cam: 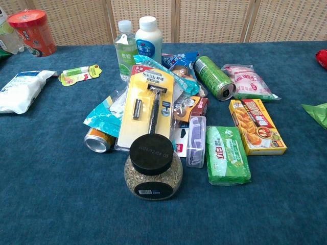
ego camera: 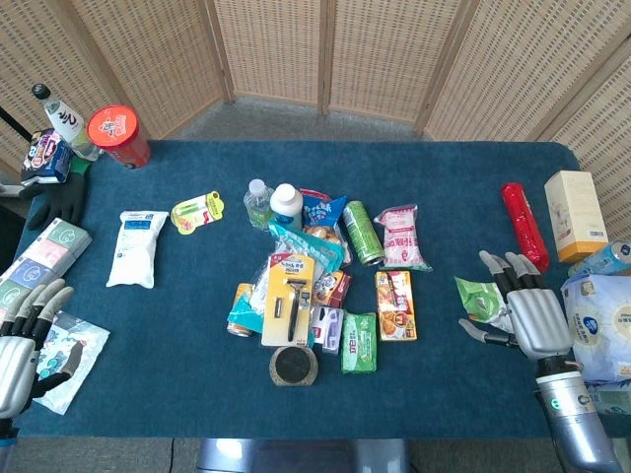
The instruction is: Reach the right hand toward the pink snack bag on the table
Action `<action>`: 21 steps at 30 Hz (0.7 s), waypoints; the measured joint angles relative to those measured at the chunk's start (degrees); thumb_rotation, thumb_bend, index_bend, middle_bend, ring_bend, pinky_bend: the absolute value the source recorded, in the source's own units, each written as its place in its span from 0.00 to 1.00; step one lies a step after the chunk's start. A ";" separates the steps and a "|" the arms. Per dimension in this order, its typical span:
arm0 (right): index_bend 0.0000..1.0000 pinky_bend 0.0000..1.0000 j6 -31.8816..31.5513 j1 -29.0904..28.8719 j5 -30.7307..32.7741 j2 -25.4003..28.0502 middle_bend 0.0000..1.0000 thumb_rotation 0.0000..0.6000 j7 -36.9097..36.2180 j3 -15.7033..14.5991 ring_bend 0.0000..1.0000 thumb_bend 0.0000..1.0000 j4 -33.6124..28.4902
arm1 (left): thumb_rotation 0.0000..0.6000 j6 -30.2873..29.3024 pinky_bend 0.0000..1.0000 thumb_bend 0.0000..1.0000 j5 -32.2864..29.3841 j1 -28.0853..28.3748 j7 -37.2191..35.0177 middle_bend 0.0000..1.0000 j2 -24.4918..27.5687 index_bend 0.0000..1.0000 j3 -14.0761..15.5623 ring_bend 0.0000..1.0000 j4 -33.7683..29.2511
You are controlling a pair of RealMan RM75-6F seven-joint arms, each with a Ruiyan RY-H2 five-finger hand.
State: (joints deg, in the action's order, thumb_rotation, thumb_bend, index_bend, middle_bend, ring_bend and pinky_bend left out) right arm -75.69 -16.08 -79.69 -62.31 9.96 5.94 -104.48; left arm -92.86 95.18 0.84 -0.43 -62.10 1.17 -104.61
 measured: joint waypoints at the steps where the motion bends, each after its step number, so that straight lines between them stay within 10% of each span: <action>1: 0.00 0.10 0.12 -0.04 0.05 -0.06 0.05 0.51 0.04 0.01 0.00 0.24 -0.02 | 1.00 0.30 0.00 0.48 -0.01 0.11 0.19 0.08 -0.09 0.08 -0.01 0.02 -0.07; 21: 0.00 0.02 11.73 -7.88 3.40 -2.53 0.00 0.52 -9.68 4.22 0.00 0.23 3.97 | 1.00 3.51 0.00 0.48 0.70 3.44 1.80 0.03 1.93 0.00 -2.00 0.00 -5.54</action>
State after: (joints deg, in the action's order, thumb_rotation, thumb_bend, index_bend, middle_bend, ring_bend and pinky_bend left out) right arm -63.96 -23.96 -76.29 -64.84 0.27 10.16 -100.51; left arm -89.36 95.89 4.28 1.37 -60.17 -0.83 -110.15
